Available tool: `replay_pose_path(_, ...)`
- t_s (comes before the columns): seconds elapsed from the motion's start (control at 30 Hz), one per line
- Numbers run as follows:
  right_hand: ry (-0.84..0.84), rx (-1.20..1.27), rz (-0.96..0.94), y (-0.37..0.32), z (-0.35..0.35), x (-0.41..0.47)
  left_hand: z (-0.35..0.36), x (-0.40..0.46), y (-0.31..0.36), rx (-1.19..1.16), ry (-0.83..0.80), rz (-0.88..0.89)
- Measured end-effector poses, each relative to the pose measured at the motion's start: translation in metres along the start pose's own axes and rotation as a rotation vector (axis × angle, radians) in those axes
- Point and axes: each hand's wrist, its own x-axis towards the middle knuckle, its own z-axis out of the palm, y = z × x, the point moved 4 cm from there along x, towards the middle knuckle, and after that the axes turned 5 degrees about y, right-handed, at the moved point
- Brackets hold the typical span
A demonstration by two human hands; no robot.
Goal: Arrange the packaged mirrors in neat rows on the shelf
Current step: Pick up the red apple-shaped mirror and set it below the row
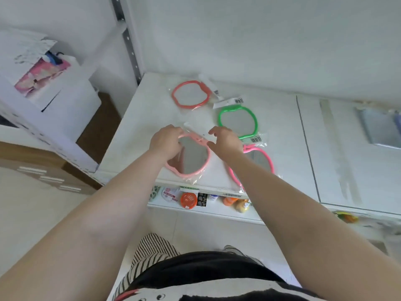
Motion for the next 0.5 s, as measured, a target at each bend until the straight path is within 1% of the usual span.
replay_pose_path(0.17,0.052,-0.016,0.22,-0.025,0.002,0.009,-0.02,0.054,-0.035,-0.002,-0.053,0.146)
replay_pose_path(0.3,0.103,0.037,0.348,-0.041,0.001,0.023,-0.034,0.088,-0.054,-0.065,-0.061,0.158)
replay_pose_path(0.5,0.148,0.136,0.445,-0.049,0.004,0.07,-0.038,0.133,-0.064,-0.108,0.004,0.112)
